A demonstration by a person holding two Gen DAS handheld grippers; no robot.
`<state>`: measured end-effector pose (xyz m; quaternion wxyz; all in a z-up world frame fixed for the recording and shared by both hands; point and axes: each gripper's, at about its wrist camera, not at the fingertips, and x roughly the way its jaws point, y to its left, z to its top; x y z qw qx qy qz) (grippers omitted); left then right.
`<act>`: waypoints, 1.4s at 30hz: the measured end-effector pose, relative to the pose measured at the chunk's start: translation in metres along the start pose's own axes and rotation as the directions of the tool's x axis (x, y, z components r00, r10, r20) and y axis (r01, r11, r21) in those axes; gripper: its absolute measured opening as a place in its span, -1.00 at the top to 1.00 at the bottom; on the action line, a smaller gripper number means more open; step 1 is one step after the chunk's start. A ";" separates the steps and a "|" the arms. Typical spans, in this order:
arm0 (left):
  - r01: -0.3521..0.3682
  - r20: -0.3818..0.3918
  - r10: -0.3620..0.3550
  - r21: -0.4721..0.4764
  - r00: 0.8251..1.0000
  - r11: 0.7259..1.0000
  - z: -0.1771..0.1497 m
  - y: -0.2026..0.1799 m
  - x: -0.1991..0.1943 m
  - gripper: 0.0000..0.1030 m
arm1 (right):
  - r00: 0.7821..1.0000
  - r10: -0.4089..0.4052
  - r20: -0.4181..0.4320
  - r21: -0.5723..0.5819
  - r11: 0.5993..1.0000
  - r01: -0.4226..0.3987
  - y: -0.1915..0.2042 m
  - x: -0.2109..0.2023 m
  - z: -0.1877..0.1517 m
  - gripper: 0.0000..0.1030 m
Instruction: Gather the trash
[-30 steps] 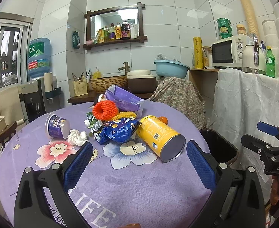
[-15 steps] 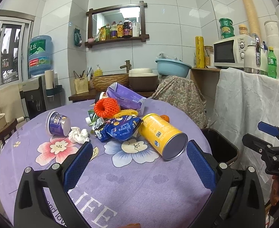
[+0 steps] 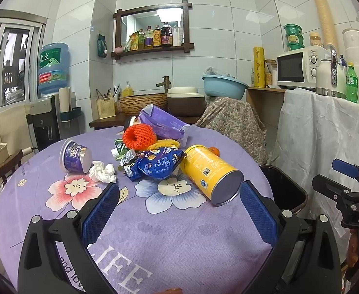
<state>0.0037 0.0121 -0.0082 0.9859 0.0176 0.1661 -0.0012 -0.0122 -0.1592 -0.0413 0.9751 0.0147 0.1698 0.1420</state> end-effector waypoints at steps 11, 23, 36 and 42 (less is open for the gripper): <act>0.000 -0.001 0.000 -0.001 1.000 1.000 0.000 0.001 0.000 -0.90 | 1.000 0.001 0.000 0.001 1.000 -0.001 0.000 0.000 0.000 -0.90; 0.002 -0.004 -0.002 0.001 1.000 1.000 -0.001 -0.003 0.000 -0.90 | 1.000 0.004 0.000 0.001 1.000 -0.004 0.001 0.000 -0.001 -0.90; 0.002 -0.010 -0.003 -0.003 1.000 1.000 -0.003 -0.003 0.001 -0.90 | 1.000 0.008 -0.009 -0.001 1.000 -0.008 0.003 0.005 -0.004 -0.90; 0.013 -0.024 -0.013 -0.002 1.000 1.000 -0.004 -0.002 0.003 -0.90 | 1.000 0.007 -0.015 -0.002 1.000 -0.007 0.004 0.007 -0.004 -0.90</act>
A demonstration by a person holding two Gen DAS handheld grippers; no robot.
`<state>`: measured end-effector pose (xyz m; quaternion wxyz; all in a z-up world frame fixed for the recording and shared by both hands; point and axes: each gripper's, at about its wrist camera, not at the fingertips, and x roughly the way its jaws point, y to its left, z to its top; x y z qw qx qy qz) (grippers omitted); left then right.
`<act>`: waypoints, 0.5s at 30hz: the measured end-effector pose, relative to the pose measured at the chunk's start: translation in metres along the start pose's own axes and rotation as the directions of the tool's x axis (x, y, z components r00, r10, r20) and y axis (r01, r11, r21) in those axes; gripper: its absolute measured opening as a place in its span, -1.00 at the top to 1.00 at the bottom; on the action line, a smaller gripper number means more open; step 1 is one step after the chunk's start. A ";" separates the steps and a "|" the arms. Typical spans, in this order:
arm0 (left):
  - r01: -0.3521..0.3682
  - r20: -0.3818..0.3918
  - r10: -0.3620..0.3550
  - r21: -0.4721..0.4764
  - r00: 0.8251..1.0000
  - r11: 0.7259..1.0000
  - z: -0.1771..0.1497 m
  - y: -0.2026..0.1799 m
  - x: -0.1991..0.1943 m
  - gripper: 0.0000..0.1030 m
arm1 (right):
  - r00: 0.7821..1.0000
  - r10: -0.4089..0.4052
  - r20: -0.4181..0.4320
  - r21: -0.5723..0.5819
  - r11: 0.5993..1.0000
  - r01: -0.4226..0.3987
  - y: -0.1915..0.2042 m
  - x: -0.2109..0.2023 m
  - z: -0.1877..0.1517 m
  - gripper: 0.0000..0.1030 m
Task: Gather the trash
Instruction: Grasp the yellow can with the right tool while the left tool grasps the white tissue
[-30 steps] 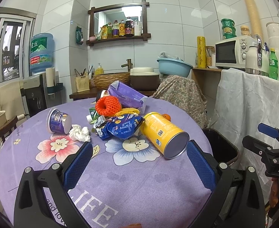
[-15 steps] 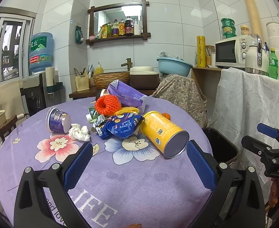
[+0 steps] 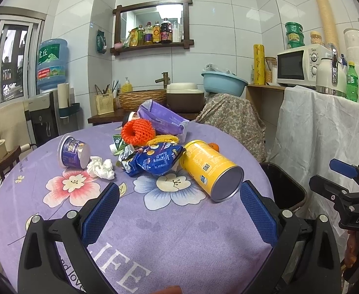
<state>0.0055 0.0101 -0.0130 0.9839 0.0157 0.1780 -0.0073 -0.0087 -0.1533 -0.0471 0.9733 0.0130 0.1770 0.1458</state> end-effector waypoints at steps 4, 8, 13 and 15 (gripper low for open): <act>0.023 -0.055 -0.023 0.002 0.998 1.000 -0.001 0.004 0.010 -0.89 | 1.000 -0.003 -0.029 -0.006 1.000 0.002 0.002 0.009 0.003 -0.90; 0.032 -0.115 -0.031 0.004 0.993 0.999 -0.003 0.009 0.020 -0.89 | 0.991 0.006 -0.136 0.016 1.000 -0.004 0.002 0.036 0.005 -0.90; 0.035 -0.181 -0.037 -0.012 0.983 0.999 -0.001 0.028 0.033 -0.89 | 0.958 0.124 -0.257 0.100 0.990 -0.101 0.000 0.068 0.016 -0.90; 0.041 -0.217 -0.049 -0.041 0.975 0.998 0.001 0.042 0.039 -0.89 | 0.933 0.188 -0.308 0.135 0.979 -0.153 0.001 0.085 0.027 -0.90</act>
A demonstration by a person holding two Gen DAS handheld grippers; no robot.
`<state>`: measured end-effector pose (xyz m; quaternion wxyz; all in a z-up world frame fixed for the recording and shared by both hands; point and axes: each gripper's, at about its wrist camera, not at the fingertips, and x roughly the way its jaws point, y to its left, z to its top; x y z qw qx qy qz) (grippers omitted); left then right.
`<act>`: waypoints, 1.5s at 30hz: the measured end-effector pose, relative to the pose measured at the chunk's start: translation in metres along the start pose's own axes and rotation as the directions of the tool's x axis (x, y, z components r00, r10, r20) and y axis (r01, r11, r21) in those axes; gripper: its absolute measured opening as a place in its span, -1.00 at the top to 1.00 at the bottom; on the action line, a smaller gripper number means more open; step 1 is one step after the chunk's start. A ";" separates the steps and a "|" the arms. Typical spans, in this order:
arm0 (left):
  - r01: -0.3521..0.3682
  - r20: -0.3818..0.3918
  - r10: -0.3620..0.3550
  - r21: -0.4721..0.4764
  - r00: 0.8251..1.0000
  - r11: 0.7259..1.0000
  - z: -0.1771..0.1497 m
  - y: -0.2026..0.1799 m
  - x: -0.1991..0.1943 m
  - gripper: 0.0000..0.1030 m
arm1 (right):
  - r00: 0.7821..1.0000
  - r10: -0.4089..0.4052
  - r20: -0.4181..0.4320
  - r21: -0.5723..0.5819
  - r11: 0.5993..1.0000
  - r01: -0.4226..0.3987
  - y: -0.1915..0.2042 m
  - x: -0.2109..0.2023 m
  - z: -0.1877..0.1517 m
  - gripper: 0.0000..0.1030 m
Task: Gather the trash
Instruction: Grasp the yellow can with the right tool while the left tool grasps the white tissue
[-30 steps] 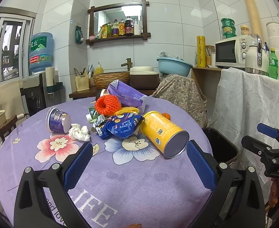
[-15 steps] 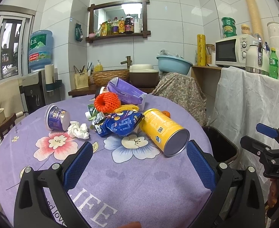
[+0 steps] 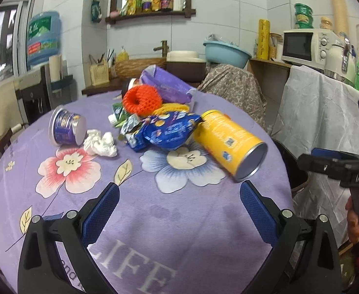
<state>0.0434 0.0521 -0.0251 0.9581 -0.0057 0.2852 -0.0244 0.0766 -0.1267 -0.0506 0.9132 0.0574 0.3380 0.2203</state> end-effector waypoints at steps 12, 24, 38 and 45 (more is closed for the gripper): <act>-0.110 -0.111 0.106 -0.027 0.988 0.994 0.023 0.066 0.018 -0.89 | 0.935 0.142 -0.325 -0.033 0.986 -0.161 0.047 0.100 0.082 -0.90; -0.096 -0.184 0.066 -0.158 0.981 0.983 0.019 0.099 0.032 -0.89 | 0.835 0.046 -0.549 -0.054 0.994 -0.090 0.045 0.167 0.095 -0.67; -0.080 -0.215 0.031 -0.225 0.976 0.971 0.021 0.111 0.048 -0.89 | 0.860 0.070 -0.506 -0.061 0.991 -0.117 0.045 0.161 0.091 -0.31; -0.063 -0.200 0.002 -0.298 0.980 0.952 0.040 0.128 0.067 -0.73 | 0.922 0.064 -0.383 -0.111 0.987 -0.115 0.043 0.133 0.090 -0.31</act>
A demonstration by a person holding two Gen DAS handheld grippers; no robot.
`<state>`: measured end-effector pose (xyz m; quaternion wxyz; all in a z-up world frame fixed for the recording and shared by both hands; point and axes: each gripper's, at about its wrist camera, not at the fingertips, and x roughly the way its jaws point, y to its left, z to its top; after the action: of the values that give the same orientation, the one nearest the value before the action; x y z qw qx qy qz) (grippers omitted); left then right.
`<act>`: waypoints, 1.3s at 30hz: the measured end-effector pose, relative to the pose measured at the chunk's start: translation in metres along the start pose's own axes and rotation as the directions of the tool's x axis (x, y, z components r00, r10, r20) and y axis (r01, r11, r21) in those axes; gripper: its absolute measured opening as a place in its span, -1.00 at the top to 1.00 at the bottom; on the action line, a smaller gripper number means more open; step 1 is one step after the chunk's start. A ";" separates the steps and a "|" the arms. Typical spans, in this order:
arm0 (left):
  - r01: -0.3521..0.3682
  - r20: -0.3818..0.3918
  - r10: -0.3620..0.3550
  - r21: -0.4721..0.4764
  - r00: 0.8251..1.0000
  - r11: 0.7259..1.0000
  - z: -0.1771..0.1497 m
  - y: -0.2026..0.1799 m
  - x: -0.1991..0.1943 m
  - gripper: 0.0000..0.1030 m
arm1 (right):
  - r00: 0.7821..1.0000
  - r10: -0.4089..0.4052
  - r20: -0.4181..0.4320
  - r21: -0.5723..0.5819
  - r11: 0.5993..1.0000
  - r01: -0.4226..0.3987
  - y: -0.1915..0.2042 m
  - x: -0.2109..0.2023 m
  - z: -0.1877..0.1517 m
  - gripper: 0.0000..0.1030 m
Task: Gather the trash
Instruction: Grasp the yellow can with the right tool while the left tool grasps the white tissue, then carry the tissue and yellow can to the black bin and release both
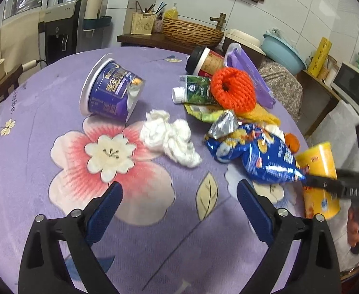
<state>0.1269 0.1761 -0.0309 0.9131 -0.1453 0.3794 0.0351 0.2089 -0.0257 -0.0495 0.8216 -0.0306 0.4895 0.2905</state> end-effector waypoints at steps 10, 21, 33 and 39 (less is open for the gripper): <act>-0.032 -0.085 0.025 -0.082 0.996 0.996 0.035 0.018 0.045 -0.08 | 0.977 -0.062 0.206 -0.094 0.992 0.083 0.019 -0.031 -0.025 -0.30; -0.030 -0.039 0.025 -0.123 0.999 0.992 0.023 0.021 0.035 0.48 | 0.963 -0.037 0.268 -0.062 0.997 0.056 0.008 -0.040 -0.042 -0.30; 0.001 0.123 -0.009 0.065 0.992 0.998 0.011 -0.037 -0.040 0.52 | 0.934 0.027 0.356 -0.055 0.998 -0.007 -0.004 -0.054 -0.058 -0.29; 0.142 0.074 -0.161 0.217 0.984 0.966 0.010 -0.116 -0.035 0.52 | 0.907 0.011 0.421 0.017 1.000 -0.020 -0.035 -0.077 -0.062 -0.29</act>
<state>0.1290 0.0696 0.0280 0.9396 -0.0745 0.3270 -0.0687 0.1505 -0.1102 -0.0267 0.9058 0.0454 0.3041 0.2916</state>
